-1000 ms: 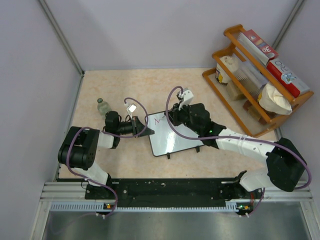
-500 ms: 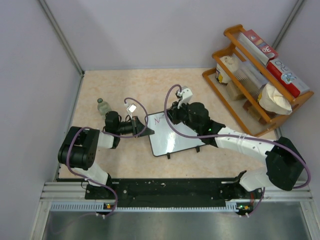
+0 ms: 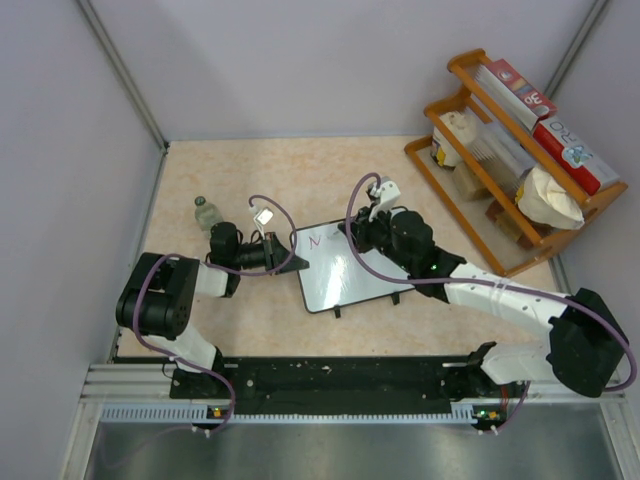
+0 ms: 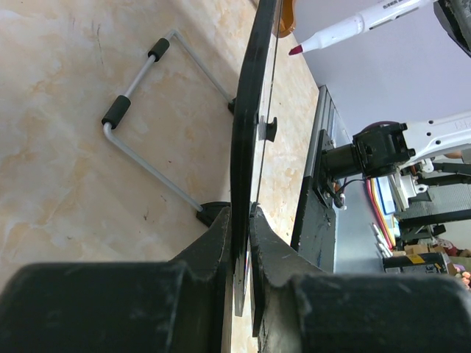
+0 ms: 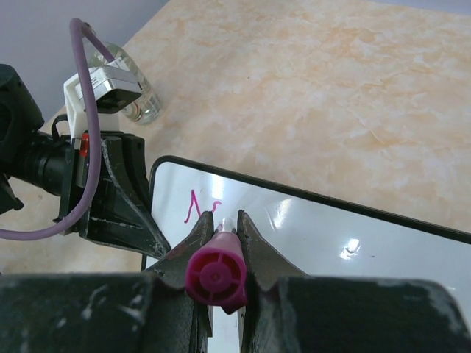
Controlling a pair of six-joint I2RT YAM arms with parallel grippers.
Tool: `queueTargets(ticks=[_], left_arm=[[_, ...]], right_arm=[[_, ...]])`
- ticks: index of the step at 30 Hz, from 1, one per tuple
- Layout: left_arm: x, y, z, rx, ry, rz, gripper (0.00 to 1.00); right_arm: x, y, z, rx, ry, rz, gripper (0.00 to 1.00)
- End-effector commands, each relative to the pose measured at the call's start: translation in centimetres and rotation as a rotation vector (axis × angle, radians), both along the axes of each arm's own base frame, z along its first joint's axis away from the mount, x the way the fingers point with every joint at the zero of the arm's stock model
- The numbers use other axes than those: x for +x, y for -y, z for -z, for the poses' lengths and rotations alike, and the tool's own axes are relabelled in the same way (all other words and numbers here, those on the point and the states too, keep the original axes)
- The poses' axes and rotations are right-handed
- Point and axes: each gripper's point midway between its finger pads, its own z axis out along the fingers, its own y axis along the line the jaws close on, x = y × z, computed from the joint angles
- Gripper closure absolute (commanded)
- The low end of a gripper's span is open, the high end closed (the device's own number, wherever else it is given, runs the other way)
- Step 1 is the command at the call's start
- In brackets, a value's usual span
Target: Write a sentence on the whiteboard
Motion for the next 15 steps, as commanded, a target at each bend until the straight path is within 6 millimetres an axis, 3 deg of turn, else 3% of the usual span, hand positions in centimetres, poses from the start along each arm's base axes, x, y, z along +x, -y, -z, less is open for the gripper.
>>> queueTargets(ticks=[1, 9, 15], left_arm=[[0.0, -0.1, 0.5, 0.01, 0.007, -0.009, 1.0], [0.0, -0.1, 0.6, 0.01, 0.004, -0.011, 1.0], [0.0, -0.1, 0.6, 0.009, 0.007, -0.009, 1.0]], right_arm=[[-0.3, -0.4, -1.4, 0.063, 0.02, -0.027, 1.0], [-0.2, -1.5, -1.8, 0.104, 0.012, -0.053, 1.0], [0.1, -2.1, -0.6, 0.088, -0.017, -0.063, 1.0]])
